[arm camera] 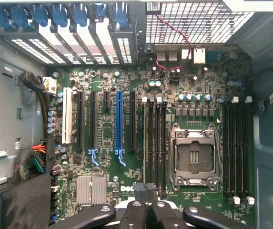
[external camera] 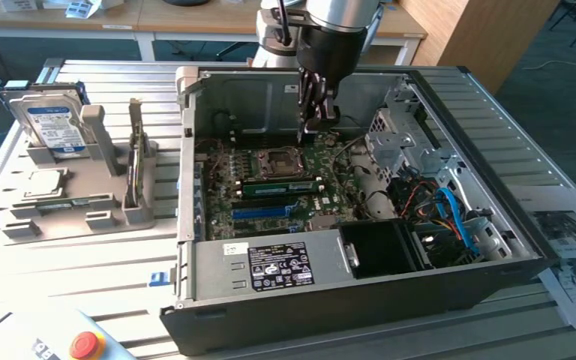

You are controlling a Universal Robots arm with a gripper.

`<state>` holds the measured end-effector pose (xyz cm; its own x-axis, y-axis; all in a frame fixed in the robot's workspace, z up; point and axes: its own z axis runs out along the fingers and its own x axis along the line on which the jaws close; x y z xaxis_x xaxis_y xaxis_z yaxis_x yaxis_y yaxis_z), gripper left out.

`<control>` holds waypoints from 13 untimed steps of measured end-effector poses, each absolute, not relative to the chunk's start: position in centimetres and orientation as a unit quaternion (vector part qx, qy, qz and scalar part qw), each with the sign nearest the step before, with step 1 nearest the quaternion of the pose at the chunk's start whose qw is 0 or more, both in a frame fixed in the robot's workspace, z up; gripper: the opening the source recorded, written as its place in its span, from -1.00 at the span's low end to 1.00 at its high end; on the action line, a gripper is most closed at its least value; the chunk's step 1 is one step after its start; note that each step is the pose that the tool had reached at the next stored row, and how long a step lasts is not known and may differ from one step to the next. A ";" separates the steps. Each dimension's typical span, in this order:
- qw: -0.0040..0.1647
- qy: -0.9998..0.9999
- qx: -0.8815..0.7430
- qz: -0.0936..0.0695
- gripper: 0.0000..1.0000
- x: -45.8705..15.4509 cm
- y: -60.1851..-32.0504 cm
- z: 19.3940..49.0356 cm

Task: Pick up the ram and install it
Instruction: 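Press down the ram until it locks into place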

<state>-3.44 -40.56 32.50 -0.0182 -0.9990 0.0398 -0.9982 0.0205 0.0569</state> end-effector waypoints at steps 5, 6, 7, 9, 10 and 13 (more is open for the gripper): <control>0.034 -0.713 0.700 -0.006 -0.80 -3.4 -40.6 32.5; 0.034 -0.713 0.700 -0.006 -0.80 -3.4 -40.6 32.5; 0.034 -0.713 0.700 -0.006 -0.80 -3.4 -40.6 32.5; 0.033 -0.714 0.700 -0.006 -0.80 -3.4 -40.6 32.5; 0.032 -0.714 0.700 -0.004 -0.80 -3.4 -40.6 32.5; 0.027 -0.714 0.700 0.000 -0.80 -3.4 -40.6 32.5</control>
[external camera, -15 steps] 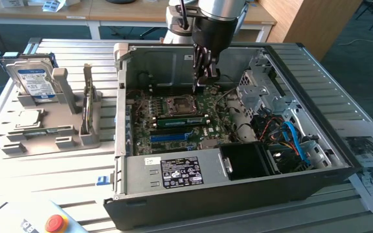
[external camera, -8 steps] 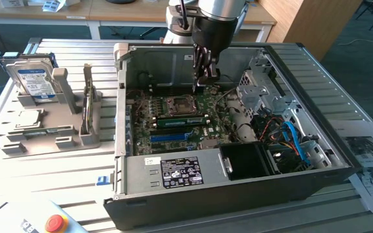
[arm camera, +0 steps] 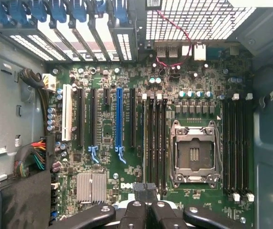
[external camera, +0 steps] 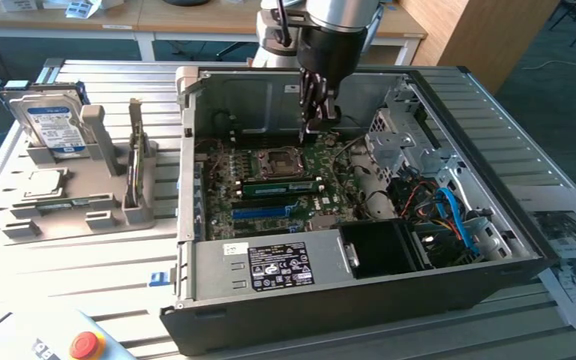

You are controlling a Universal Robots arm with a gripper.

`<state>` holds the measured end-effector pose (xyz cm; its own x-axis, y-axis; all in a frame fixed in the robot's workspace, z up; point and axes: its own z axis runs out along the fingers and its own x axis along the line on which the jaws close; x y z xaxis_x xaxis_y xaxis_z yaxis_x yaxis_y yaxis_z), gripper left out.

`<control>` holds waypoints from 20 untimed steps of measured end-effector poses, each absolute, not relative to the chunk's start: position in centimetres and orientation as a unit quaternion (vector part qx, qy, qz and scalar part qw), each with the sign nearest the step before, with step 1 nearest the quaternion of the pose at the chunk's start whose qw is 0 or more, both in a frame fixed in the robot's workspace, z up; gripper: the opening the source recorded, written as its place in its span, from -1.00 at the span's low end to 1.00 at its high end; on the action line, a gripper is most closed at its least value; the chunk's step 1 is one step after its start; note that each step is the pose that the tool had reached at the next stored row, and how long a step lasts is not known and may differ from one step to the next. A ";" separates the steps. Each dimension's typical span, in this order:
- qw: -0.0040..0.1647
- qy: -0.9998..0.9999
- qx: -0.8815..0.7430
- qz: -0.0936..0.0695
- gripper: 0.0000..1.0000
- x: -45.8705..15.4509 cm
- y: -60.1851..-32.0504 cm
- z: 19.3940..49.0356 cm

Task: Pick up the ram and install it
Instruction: 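Press down the ram until it locks into place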

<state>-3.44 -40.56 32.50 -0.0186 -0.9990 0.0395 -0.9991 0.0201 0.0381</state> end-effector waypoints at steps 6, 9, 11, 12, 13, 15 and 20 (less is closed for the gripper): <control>0.023 -0.714 0.700 0.004 -0.80 -3.4 -40.6 32.5; 0.023 -0.714 0.700 0.004 -0.80 -3.4 -40.6 32.5; 0.024 -0.714 0.700 0.004 -0.80 -3.3 -40.6 32.5; 0.024 -0.714 0.700 0.004 -0.80 -3.1 -40.6 32.5; 0.024 -0.714 0.700 0.004 -0.80 -2.8 -40.6 32.5; 0.024 -0.714 0.700 0.004 -0.80 -2.2 -40.6 32.5; 0.024 -0.714 0.700 0.003 -0.80 -0.7 -40.7 32.5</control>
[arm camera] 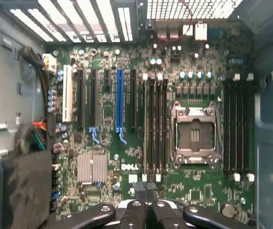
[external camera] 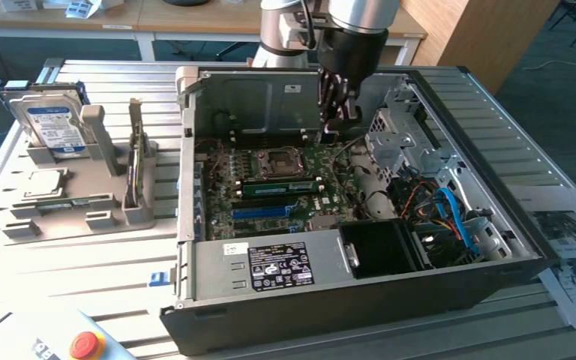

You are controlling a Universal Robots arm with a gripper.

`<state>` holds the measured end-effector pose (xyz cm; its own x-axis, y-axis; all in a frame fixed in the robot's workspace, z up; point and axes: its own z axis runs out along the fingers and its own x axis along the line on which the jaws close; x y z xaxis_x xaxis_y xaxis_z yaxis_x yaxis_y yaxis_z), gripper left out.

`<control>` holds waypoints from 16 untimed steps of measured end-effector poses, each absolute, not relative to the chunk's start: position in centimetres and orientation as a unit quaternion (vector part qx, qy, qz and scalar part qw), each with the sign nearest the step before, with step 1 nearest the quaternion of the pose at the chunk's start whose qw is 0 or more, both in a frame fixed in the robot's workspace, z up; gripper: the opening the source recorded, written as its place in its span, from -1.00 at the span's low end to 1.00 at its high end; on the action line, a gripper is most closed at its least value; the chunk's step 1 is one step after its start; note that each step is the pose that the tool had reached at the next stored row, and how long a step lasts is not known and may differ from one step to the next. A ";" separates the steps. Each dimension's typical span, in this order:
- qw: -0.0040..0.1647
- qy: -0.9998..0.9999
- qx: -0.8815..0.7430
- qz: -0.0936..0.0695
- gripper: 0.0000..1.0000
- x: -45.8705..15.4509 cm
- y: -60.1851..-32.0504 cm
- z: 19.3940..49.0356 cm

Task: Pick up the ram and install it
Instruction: 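Press down the ram until it locks into place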

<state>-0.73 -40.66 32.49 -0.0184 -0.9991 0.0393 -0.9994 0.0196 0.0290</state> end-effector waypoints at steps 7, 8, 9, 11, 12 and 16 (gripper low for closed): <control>0.024 -0.714 0.700 0.003 -0.80 -0.5 -40.7 32.4; 0.024 -0.714 0.700 0.003 -0.80 -0.5 -40.7 32.3; 0.024 -0.714 0.700 0.003 -0.80 -0.5 -40.7 32.1; 0.024 -0.714 0.700 0.003 -0.80 -0.5 -40.7 31.8; 0.024 -0.714 0.700 0.003 -0.80 -0.5 -40.7 31.6; 0.024 -0.714 0.700 0.003 -0.80 -0.5 -40.7 30.9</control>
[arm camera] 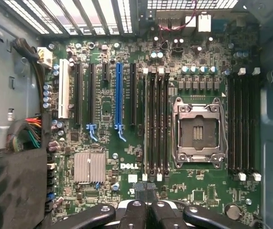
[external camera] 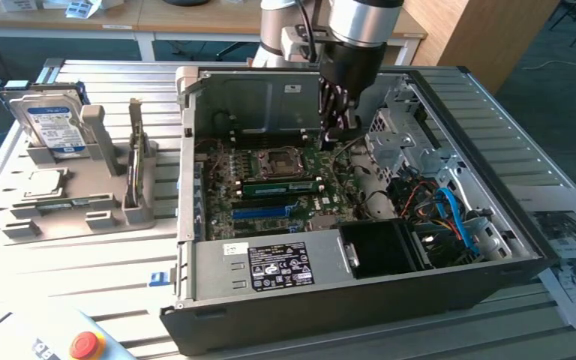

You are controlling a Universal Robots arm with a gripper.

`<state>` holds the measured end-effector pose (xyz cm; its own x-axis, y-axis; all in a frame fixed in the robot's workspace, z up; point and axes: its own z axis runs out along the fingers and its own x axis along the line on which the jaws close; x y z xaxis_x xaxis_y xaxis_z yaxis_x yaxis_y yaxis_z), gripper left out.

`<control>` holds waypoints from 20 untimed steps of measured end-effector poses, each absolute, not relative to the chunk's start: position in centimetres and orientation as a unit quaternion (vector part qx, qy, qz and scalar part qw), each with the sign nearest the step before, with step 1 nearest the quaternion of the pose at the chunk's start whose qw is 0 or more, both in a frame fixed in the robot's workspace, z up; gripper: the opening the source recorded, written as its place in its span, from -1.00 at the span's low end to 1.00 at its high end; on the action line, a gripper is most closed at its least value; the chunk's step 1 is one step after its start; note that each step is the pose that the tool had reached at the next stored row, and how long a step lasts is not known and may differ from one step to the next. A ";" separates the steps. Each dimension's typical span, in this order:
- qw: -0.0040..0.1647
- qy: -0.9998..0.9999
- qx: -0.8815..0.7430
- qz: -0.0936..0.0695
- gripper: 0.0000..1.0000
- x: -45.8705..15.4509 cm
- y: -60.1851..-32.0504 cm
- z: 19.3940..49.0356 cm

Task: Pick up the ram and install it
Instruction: 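Press down the ram until it locks into place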

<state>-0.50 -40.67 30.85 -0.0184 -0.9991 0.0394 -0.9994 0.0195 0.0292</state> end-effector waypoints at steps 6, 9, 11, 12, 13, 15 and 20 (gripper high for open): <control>0.024 -0.714 0.700 0.003 -0.80 -0.5 -40.7 29.8; 0.024 -0.714 0.700 0.003 -0.80 -0.5 -40.7 29.2; 0.024 -0.714 0.700 0.003 -0.80 -0.5 -40.7 28.8; 0.024 -0.714 0.700 0.003 -0.80 -0.5 -40.7 28.7; 0.024 -0.714 0.700 0.003 -0.80 -0.5 -40.7 28.5; 0.024 -0.714 0.700 0.003 -0.80 -0.5 -40.7 28.1; 0.024 -0.714 0.700 0.003 -0.80 -0.5 -40.7 27.2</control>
<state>-0.50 -40.67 27.22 -0.0184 -0.9991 0.0394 -0.9994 0.0196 0.0292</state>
